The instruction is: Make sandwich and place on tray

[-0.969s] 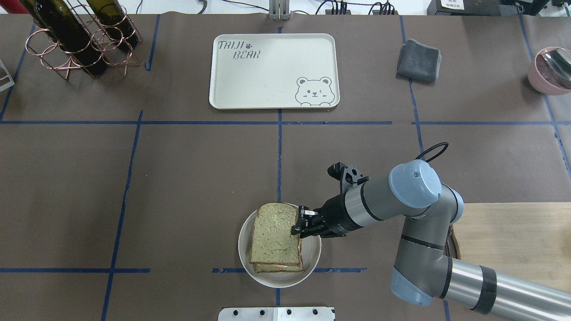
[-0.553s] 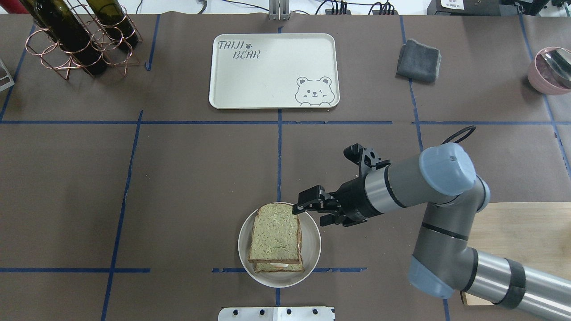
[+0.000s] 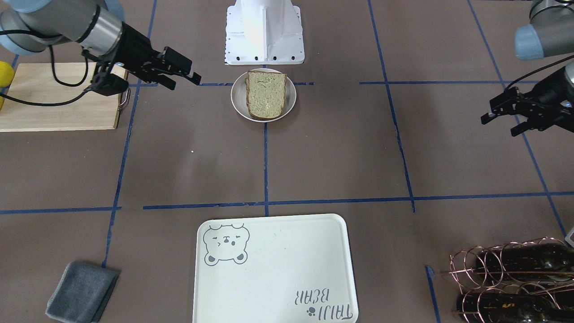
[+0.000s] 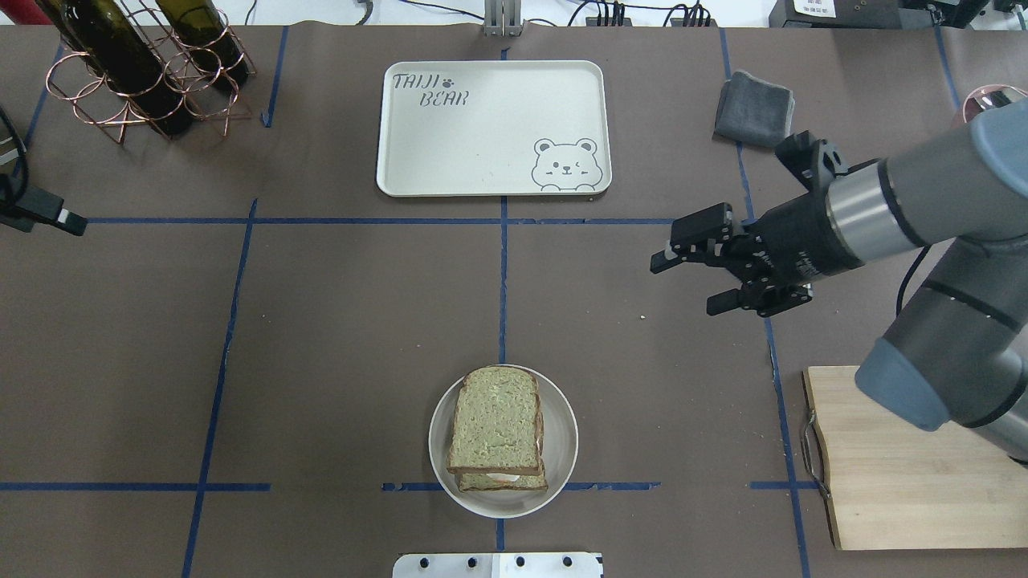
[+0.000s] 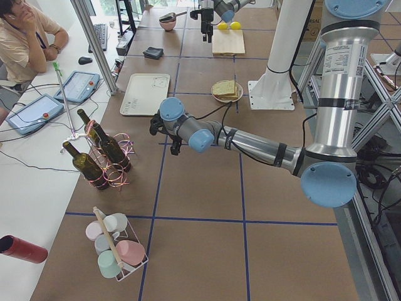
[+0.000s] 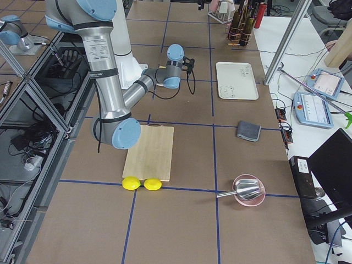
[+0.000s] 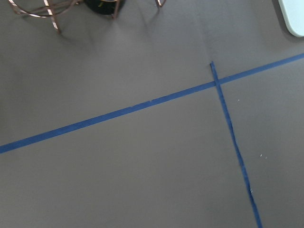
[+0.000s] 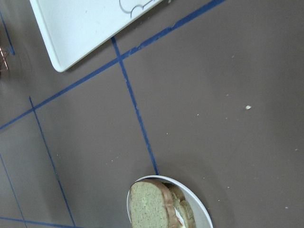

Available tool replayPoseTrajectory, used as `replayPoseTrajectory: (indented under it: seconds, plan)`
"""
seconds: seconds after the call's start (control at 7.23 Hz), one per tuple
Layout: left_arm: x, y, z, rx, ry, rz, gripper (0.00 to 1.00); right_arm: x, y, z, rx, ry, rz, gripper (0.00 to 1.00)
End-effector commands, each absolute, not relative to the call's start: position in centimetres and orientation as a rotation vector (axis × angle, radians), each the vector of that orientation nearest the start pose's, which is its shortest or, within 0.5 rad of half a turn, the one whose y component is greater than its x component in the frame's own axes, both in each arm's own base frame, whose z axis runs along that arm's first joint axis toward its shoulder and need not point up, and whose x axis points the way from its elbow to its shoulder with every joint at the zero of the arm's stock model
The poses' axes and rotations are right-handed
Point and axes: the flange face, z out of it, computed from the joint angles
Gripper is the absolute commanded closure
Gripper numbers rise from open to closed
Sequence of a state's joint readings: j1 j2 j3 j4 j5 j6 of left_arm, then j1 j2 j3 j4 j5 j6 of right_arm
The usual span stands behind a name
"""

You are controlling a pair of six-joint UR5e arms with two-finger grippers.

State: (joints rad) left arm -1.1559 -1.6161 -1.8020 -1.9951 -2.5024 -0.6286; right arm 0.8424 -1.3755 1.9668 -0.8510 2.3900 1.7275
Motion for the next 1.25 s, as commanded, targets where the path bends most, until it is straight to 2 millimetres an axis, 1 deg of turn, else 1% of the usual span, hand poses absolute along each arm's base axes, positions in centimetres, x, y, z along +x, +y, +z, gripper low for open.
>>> replayPoseTrajectory:
  seconds: [0.0,0.14,0.28,0.42,0.55,0.69,0.83,0.97,1.11]
  plan:
    - [23.6,-45.4,41.4,0.06,1.127,0.028,0.0,-22.6,-43.2,33.0,-0.222,-1.329,0.401,0.0]
    - [29.0,-43.3,38.1,0.014,1.155,-0.01,0.0,-20.5,-43.1,36.0,-0.152,-1.295,0.363,0.0]
    - [35.2,-40.7,35.8,-0.028,1.145,-0.097,0.0,-18.5,-42.2,39.7,-0.087,-1.25,0.299,0.0]
    - [39.0,-38.0,34.1,-0.083,1.151,-0.176,0.09,-16.0,-41.3,42.9,-0.028,-1.208,0.252,0.0]
    - [42.0,-34.8,33.1,-0.123,1.15,-0.21,0.19,-13.7,-40.4,45.6,0.022,-1.172,0.209,0.0]
    - [44.8,-32.6,30.8,-0.16,1.176,-0.244,0.31,-12.4,-39.9,46.6,0.044,-1.157,0.2,0.0]
    - [47.9,-29.0,30.3,-0.194,1.167,-0.24,0.32,-12.1,-39.4,47.0,0.038,-1.153,0.204,0.0]
    - [49.2,-28.2,29.9,-0.165,1.17,-0.262,0.32,-12.2,-39.4,47.3,0.032,-1.15,0.204,0.0]
    - [50.5,-27.1,29.5,-0.172,1.172,-0.244,0.34,-12.0,-39.4,47.3,0.035,-1.149,0.207,0.0]
